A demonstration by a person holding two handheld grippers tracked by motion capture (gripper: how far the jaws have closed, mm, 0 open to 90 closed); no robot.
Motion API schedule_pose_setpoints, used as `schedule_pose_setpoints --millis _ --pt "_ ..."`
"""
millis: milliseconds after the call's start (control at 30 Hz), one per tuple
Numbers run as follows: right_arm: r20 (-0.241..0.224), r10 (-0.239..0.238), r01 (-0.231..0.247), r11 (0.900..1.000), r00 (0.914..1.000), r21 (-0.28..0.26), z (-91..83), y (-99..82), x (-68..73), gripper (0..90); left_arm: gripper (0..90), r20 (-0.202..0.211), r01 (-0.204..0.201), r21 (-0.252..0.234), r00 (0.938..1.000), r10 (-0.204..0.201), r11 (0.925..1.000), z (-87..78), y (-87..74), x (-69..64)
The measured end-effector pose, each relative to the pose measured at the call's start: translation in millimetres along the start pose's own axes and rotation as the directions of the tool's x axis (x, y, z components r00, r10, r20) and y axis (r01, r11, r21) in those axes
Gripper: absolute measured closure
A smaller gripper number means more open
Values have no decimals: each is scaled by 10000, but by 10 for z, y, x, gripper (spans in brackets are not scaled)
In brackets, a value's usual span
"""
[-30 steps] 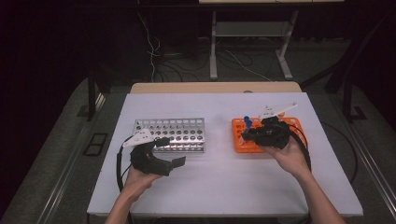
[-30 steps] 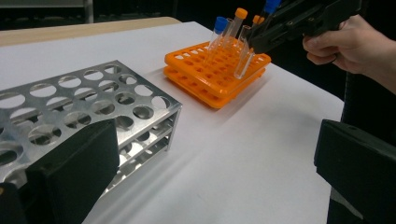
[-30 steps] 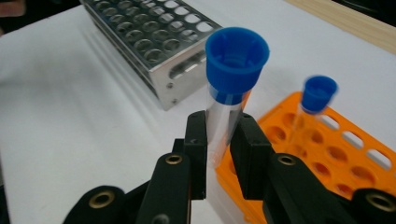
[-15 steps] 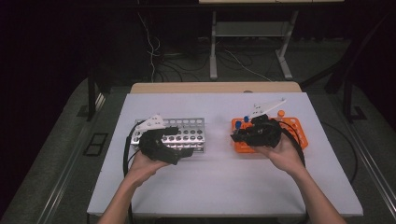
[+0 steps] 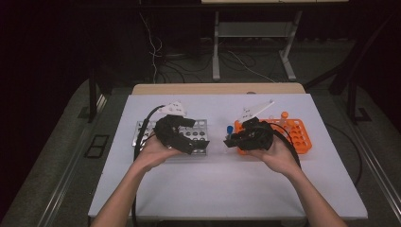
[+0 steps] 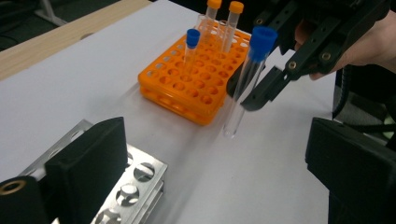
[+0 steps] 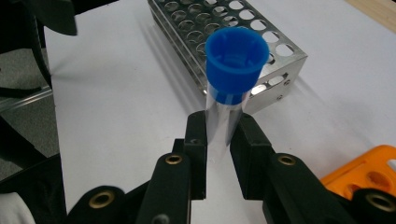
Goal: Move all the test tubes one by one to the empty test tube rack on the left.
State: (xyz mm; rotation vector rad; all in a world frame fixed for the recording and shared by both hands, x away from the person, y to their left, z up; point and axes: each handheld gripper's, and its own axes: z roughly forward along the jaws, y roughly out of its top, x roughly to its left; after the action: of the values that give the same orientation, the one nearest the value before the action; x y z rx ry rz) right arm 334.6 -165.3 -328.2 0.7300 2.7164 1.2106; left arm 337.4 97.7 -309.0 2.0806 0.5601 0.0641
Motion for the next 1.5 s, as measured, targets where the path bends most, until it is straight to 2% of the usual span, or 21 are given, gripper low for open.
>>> schedule_pose_setpoints --millis 100,333,433,467,500,567,633,667,700,800,867,1000,1033,1133,1233,1367,1467,1500 --pt "-93 -89 90 9999 9999 59 33 24 12 763 85 173 -185 303 9997 180 9994 40 66 15" --pt "-296 -304 312 9991 9991 286 127 80 52 763 164 596 -329 715 9978 286 9969 125 155 36" --pt "-357 -382 395 9986 9986 363 177 108 69 763 243 770 -426 821 9964 362 9957 148 180 50" --pt "-357 -382 395 9986 9986 363 177 108 69 763 243 817 -463 866 9959 392 9952 154 188 51" --pt "-404 -374 391 9984 9985 415 201 122 79 763 295 888 -473 894 9953 393 9949 159 195 52" --pt "-426 -439 458 9980 9981 436 214 128 80 763 320 997 -550 948 9940 455 9940 168 212 53" --pt "-488 -499 523 9974 9976 489 253 148 94 762 408 1068 -680 1096 9927 563 9916 183 229 51" --pt "-488 -499 523 9974 9976 489 253 148 94 762 408 1037 -730 1189 9928 607 9902 192 240 43" --pt "-515 -535 561 9971 9972 506 271 163 105 763 463 1081 -800 1244 9919 666 9890 206 251 38" --pt "-548 -555 584 9970 9970 518 292 189 126 763 528 1161 -979 1421 9899 816 9850 242 277 21" --pt "-569 -593 623 9966 9966 533 299 205 136 763 566 1211 -1260 1647 9869 1067 9783 267 298 6" --pt "-593 -620 652 9965 9963 524 306 221 149 763 632 1267 -1402 1822 9849 1181 9732 279 310 0" --pt "-592 -638 669 9964 9962 524 310 223 152 763 686 1266 -1438 1850 9845 1216 9722 281 311 1" --pt "-584 -600 632 9966 9965 535 317 222 147 762 736 1360 -1493 1870 9828 1250 9710 285 311 1" --pt "-590 -605 637 9966 9964 531 326 223 144 762 741 1363 -1619 1956 9812 1367 9672 286 320 7" --pt "-656 -526 554 9976 9965 415 324 228 137 755 746 1414 -1643 1963 9803 1379 9667 268 346 23" --pt "-646 -196 221 9991 9977 370 315 227 111 677 747 1377 -1603 1886 9812 1356 9689 243 387 38" --pt "-646 -196 221 9991 9977 370 315 227 111 677 747 1360 -1653 1864 9806 1412 9685 230 409 49"
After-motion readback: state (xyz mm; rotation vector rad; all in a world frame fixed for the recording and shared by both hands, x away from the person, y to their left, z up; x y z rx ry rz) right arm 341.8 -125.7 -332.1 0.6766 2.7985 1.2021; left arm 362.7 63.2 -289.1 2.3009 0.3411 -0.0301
